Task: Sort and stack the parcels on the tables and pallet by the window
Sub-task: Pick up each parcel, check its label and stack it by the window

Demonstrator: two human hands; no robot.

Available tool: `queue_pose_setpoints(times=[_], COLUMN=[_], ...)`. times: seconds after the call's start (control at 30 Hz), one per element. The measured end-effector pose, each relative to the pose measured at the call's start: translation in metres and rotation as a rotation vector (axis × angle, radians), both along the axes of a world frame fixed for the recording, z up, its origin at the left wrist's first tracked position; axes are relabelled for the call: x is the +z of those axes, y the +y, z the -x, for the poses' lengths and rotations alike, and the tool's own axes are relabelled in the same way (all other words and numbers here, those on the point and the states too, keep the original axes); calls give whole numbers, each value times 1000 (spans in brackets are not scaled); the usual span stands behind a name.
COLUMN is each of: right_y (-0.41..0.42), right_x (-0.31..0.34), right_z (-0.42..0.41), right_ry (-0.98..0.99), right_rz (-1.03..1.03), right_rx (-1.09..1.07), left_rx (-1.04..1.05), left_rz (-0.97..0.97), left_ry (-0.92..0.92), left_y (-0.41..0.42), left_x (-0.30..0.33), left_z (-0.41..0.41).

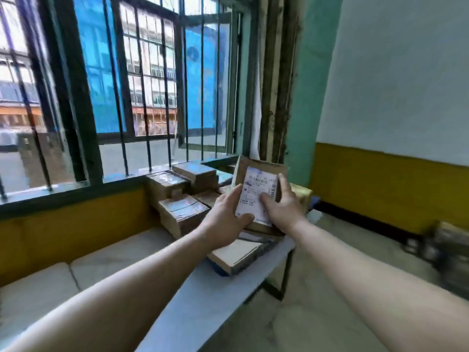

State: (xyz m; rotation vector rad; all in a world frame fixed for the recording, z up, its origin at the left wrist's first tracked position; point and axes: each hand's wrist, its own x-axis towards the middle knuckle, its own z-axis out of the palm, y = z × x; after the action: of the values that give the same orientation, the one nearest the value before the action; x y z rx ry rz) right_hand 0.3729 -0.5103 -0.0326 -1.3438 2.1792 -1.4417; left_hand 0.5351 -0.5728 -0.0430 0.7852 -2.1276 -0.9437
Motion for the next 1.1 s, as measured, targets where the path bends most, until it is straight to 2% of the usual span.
queue_pose_setpoints(times=[0.17, 0.33, 0.5, 0.73, 1.1], right_y=[14, -13, -72, -171, -317], right_x=[-16, -23, -27, 1, -2], right_z=[99, 160, 208, 275, 370], right_ry=[-31, -41, -27, 7, -1], right_rz=[9, -5, -9, -17, 49], right_rx=[-118, -149, -147, -132, 96], left_rx=[-118, -137, -180, -185, 82], left_rz=[-44, -41, -115, -73, -32], left_ry=[-60, -75, -13, 54, 102], left_y=[-3, -33, -98, -193, -290], left_x=[-15, -20, -29, -10, -12], left_z=[110, 172, 223, 291, 375])
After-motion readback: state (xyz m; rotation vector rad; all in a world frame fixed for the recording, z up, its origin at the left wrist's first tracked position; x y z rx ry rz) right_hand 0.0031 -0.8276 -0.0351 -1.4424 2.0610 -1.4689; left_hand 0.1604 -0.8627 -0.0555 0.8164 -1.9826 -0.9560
